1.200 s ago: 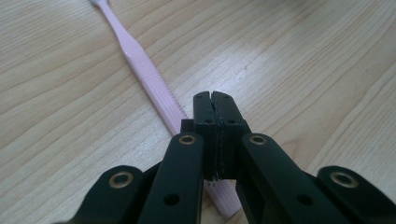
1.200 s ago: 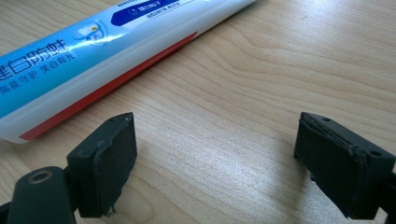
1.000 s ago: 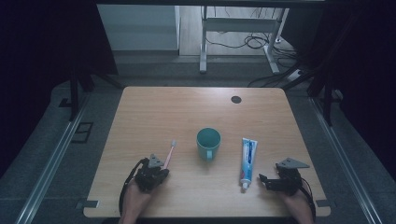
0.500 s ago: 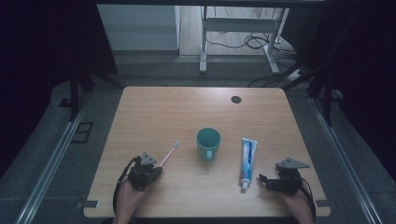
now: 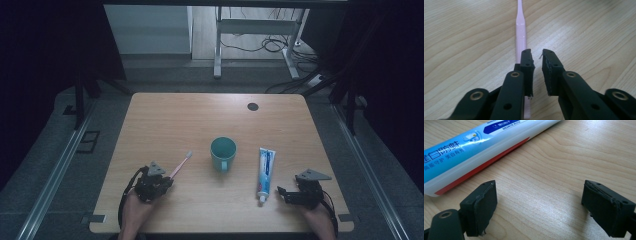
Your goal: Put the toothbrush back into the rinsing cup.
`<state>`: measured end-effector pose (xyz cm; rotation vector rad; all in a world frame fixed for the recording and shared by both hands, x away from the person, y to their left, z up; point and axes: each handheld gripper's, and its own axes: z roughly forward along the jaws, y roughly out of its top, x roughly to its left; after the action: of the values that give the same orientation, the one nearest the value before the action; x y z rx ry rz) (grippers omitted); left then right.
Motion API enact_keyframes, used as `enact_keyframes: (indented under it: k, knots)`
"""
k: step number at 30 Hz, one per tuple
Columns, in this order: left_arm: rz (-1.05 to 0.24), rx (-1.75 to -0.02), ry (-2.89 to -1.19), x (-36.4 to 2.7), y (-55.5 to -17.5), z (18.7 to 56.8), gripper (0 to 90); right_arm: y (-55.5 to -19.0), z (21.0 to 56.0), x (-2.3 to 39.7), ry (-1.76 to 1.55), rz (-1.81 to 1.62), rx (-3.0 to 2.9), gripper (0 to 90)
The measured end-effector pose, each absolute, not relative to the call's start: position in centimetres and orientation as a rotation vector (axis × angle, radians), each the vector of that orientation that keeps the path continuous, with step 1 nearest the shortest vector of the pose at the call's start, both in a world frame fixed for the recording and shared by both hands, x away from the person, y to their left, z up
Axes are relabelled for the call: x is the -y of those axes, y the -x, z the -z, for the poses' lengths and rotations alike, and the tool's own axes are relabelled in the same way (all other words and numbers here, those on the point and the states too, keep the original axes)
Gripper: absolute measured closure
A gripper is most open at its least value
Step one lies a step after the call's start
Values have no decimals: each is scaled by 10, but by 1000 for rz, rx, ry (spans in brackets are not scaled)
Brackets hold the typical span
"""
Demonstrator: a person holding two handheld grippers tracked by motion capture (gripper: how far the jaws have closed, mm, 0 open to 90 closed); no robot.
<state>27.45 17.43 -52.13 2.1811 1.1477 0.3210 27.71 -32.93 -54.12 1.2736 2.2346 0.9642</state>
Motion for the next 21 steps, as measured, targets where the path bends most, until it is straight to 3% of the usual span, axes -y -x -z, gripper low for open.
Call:
enact_keyframes:
  k: [15,21]
  knots:
    - [-274,-1148,-2241,-179,-283,513,506,-277,541,329,-1276,-962,-2235,128]
    - [-261,-1140,-2311,-175,-290,511,445,-277,541,329,-1276,-962,-2235,128]
